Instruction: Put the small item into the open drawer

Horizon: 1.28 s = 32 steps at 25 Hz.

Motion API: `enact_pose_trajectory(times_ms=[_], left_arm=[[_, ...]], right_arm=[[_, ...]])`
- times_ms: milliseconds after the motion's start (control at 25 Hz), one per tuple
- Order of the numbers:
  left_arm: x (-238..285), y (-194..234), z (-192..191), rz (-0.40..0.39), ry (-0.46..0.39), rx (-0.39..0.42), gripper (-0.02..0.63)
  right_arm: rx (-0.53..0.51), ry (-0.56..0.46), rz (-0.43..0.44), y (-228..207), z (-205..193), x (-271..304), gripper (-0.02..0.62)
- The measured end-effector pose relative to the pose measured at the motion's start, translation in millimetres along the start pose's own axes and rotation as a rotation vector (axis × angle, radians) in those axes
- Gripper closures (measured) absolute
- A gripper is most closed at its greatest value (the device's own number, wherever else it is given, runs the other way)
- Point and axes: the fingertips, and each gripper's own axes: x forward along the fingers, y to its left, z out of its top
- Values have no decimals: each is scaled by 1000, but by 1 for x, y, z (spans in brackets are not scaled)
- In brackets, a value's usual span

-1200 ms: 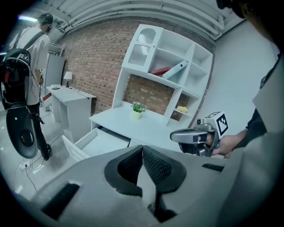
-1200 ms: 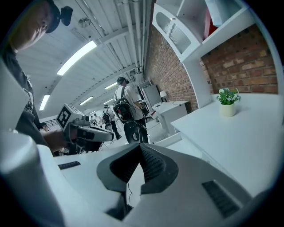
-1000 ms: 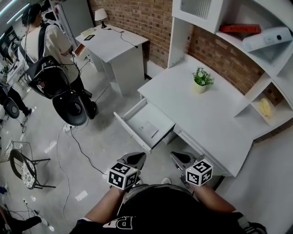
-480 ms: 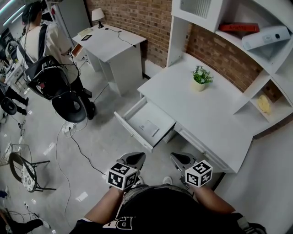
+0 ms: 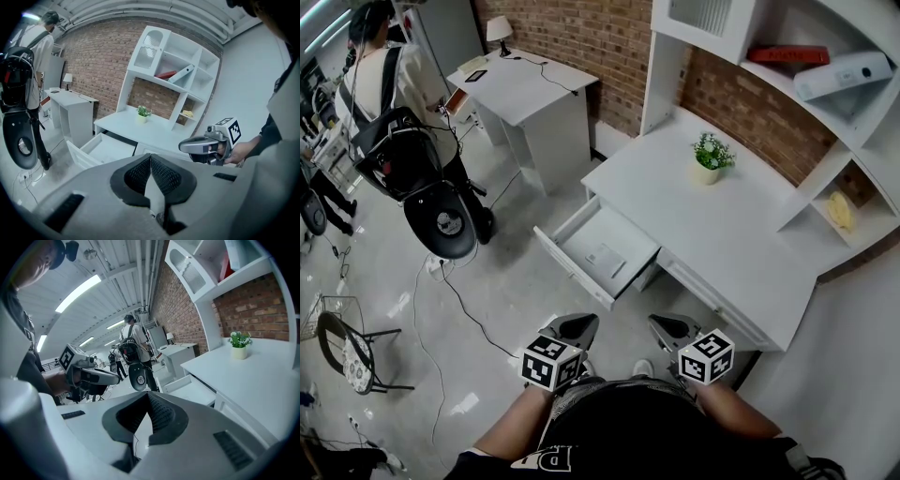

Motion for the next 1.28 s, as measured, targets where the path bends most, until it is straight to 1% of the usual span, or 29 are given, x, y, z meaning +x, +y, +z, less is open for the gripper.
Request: enact_pose_trajectory(times_ms=[400,800,1280], left_arm=[[-3,0,0,2,-8,-1,589],[-6,1,-7,1,6,-5,589],[-3,3,-5,-6,5,-6,589]], right_arm=[[-2,8,-3,2,-2,0,592],[1,13,1,7,-7,2,592],[1,19,-1,5,-7,4,592]])
